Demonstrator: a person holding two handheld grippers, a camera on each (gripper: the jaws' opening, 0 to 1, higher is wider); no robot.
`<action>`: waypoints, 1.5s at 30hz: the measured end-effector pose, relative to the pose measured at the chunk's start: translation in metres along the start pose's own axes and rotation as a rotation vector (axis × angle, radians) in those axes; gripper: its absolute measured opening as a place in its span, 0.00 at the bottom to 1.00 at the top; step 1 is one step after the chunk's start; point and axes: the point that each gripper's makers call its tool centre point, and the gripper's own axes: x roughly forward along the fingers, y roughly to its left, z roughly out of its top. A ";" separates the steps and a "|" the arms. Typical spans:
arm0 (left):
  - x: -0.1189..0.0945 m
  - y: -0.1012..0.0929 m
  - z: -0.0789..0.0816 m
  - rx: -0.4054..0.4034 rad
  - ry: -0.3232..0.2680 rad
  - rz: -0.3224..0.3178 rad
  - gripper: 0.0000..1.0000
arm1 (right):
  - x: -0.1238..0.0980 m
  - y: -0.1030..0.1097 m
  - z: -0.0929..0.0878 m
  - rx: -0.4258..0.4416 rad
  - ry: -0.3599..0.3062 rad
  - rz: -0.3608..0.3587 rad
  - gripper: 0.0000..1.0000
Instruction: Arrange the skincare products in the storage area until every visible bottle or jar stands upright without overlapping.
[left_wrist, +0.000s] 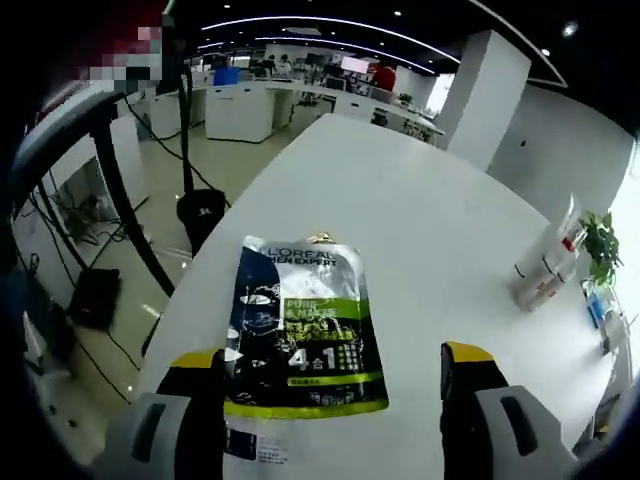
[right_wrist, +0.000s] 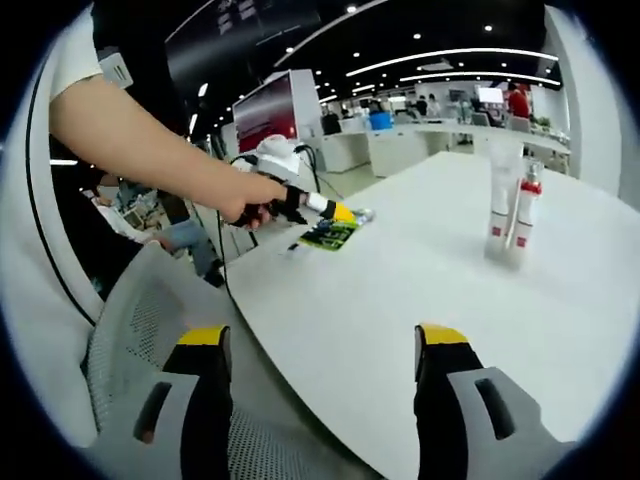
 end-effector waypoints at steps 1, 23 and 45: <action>0.005 0.003 0.000 0.025 0.008 0.017 0.91 | 0.000 0.000 0.000 -0.002 0.001 -0.002 0.70; 0.028 0.018 0.005 0.157 0.056 0.115 0.80 | -0.003 -0.007 -0.008 -0.113 0.056 -0.036 0.44; 0.026 0.008 0.001 0.169 0.029 0.067 0.59 | -0.007 -0.015 -0.005 -0.174 0.046 -0.082 0.31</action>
